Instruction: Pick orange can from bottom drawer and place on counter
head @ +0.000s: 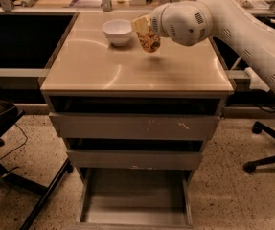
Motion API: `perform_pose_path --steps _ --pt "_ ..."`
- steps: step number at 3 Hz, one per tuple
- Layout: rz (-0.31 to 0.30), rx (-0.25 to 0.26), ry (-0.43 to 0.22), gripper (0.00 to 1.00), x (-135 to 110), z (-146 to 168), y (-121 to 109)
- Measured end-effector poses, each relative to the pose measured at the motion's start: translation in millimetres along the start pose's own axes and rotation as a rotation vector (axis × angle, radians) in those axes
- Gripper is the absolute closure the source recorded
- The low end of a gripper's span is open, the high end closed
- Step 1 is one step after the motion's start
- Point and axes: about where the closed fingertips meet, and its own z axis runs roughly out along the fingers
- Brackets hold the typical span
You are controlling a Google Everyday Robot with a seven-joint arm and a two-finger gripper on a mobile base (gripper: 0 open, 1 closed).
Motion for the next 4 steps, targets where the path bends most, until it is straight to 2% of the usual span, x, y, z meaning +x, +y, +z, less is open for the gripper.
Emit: perform_pose_path --steps 2,3,4 --pt "0.000 0.000 0.000 0.11 0.0 0.0 0.0" --pt "0.000 0.000 0.000 0.00 0.0 0.0 0.0" --pt "0.000 0.000 0.000 0.00 0.0 0.0 0.0"
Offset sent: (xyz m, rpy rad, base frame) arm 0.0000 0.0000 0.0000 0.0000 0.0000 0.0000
